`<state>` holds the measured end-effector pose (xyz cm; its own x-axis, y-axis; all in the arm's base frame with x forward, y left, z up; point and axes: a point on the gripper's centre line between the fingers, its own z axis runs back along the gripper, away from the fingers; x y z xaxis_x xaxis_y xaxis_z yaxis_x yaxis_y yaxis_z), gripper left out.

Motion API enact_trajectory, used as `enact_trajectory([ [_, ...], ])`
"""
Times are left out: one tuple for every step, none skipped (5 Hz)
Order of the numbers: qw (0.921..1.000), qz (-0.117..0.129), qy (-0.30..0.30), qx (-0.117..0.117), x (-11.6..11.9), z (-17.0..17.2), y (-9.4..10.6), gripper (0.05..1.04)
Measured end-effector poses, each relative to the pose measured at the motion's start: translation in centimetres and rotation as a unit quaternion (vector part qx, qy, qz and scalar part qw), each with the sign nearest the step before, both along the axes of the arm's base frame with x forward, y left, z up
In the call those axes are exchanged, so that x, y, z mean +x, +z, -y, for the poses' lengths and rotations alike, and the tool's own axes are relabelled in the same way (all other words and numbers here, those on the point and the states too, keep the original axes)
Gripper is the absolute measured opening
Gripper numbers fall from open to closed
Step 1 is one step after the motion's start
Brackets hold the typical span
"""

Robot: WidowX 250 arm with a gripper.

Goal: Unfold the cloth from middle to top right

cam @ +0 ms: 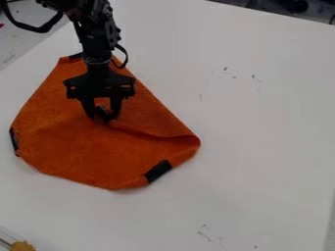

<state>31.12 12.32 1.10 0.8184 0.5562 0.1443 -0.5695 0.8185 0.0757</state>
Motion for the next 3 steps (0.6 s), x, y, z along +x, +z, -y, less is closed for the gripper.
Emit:
enact_trajectory([
  [1.0000, -0.003, 0.001, 0.005, 0.1, -0.2, 0.3, 0.282],
  [0.9998, -0.013, 0.005, 0.017, 0.3, -0.6, 0.9, 0.122],
  [0.9993, -0.008, -0.006, 0.036, 1.8, -0.3, 2.3, 0.068],
])
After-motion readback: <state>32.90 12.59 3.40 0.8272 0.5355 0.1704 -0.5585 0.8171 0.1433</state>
